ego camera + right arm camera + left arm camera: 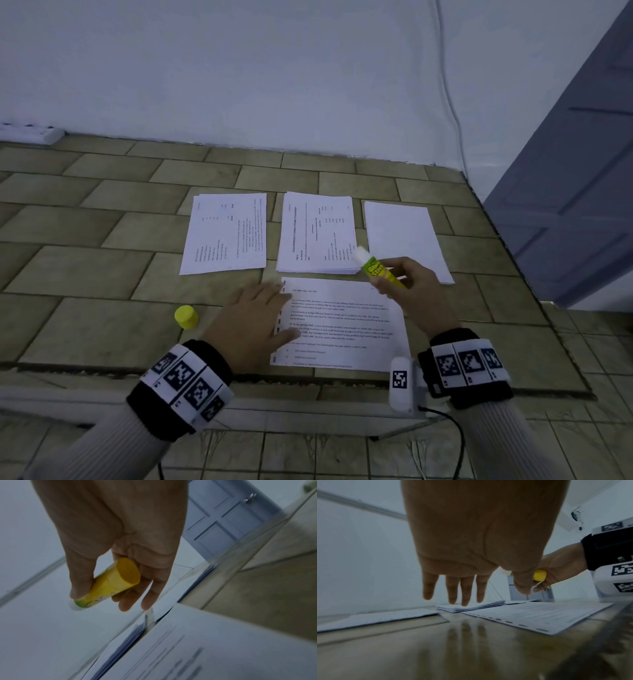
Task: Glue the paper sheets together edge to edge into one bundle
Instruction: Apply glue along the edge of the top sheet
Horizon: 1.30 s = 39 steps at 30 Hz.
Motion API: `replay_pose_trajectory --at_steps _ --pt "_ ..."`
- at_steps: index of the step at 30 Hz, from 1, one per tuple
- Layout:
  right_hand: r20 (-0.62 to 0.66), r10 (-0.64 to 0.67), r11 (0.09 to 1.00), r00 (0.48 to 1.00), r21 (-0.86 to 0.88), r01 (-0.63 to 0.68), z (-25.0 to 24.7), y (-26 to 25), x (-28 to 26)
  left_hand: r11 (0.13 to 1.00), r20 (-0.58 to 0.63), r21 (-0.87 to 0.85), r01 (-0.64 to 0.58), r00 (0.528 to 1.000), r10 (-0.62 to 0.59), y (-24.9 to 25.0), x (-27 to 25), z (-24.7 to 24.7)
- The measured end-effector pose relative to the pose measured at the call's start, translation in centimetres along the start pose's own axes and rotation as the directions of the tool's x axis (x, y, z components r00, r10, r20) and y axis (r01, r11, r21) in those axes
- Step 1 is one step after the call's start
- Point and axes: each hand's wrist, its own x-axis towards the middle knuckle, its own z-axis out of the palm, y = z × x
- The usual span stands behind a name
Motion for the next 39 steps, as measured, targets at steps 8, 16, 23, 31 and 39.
replay_pose_trajectory --at_steps 8,16,23,31,39 --pt "-0.042 0.025 0.993 0.999 0.116 -0.020 4.4 -1.3 0.9 0.994 -0.004 0.054 0.093 0.996 -0.093 0.1 0.3 2.8" --pt "0.019 -0.011 0.995 1.000 0.101 0.009 8.4 -3.2 2.7 1.000 -0.127 -0.009 0.024 0.992 -0.025 -1.2 0.6 4.0" --pt "0.162 -0.167 0.961 0.973 -0.193 0.197 11.3 -4.6 3.8 0.998 -0.167 -0.054 0.007 0.986 -0.016 -1.2 0.6 4.1" --pt "0.224 -0.146 0.910 0.964 -0.351 0.220 12.5 -4.7 4.4 0.998 -0.183 -0.070 -0.001 0.983 -0.012 -1.2 0.7 4.1" --pt "0.140 -0.080 0.936 0.987 -0.329 0.123 8.1 -2.6 3.9 0.997 -0.213 -0.076 -0.008 0.977 -0.009 -1.5 0.8 4.7"
